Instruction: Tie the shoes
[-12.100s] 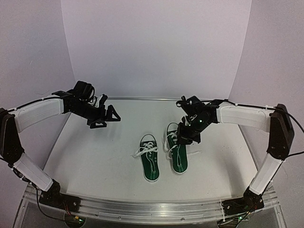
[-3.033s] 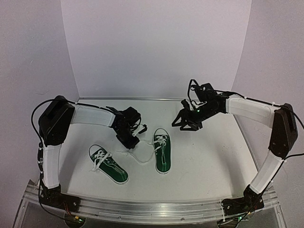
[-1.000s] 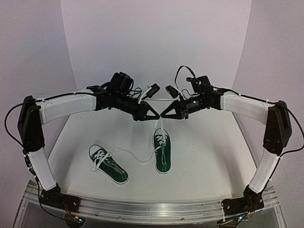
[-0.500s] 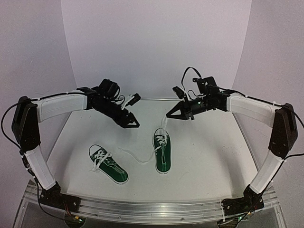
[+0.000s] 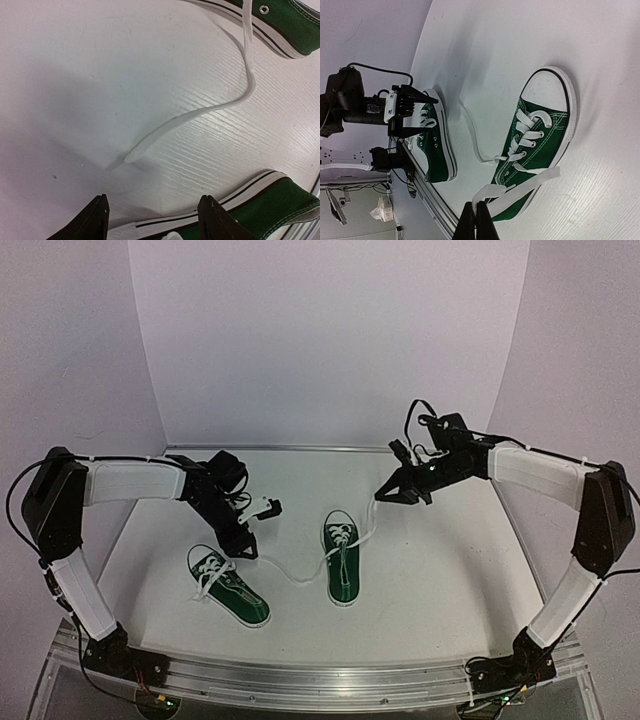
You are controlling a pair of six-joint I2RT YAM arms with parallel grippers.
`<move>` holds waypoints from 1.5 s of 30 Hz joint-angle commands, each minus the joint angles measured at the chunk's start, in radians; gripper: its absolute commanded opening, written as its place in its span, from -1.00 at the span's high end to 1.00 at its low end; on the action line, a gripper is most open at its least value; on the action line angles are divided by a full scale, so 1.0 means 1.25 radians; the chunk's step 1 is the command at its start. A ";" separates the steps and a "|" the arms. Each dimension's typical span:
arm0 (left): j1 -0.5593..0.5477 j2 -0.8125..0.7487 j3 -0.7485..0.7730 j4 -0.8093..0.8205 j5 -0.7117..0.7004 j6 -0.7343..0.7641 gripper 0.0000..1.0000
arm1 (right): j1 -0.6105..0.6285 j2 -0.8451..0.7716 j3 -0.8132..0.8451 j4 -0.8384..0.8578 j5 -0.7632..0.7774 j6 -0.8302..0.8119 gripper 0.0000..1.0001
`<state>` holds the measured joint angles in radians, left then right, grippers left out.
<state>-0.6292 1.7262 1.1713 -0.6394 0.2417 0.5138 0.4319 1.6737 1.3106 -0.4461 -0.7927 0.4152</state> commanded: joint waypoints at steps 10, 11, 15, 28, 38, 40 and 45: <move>-0.041 0.077 -0.003 0.118 -0.010 0.150 -0.25 | -0.015 -0.070 0.052 -0.006 -0.005 0.036 1.00; -0.050 0.083 -0.010 0.133 -0.024 0.151 -0.23 | -0.015 -0.065 0.057 -0.006 -0.013 0.038 1.00; -0.080 0.114 -0.026 0.182 -0.076 0.146 -0.10 | -0.014 -0.039 0.083 -0.004 -0.036 0.040 1.00; -0.140 0.115 -0.043 0.155 -0.124 0.133 0.85 | 0.027 0.084 0.223 0.004 -0.053 0.043 1.00; -0.307 -0.103 -0.102 0.101 -0.160 -0.046 1.00 | 0.154 0.250 0.364 0.014 -0.025 0.047 1.00; -0.344 -0.153 -0.118 0.083 -0.162 -0.085 1.00 | 0.186 0.292 0.403 0.014 -0.028 0.055 1.00; -0.390 -0.260 -0.171 0.077 -0.185 -0.160 1.00 | 0.259 0.402 0.480 0.011 -0.083 0.074 0.83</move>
<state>-1.0991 1.5084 1.0101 -0.5055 0.0484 0.4347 0.6928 2.0954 1.8256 -0.4415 -0.8391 0.4832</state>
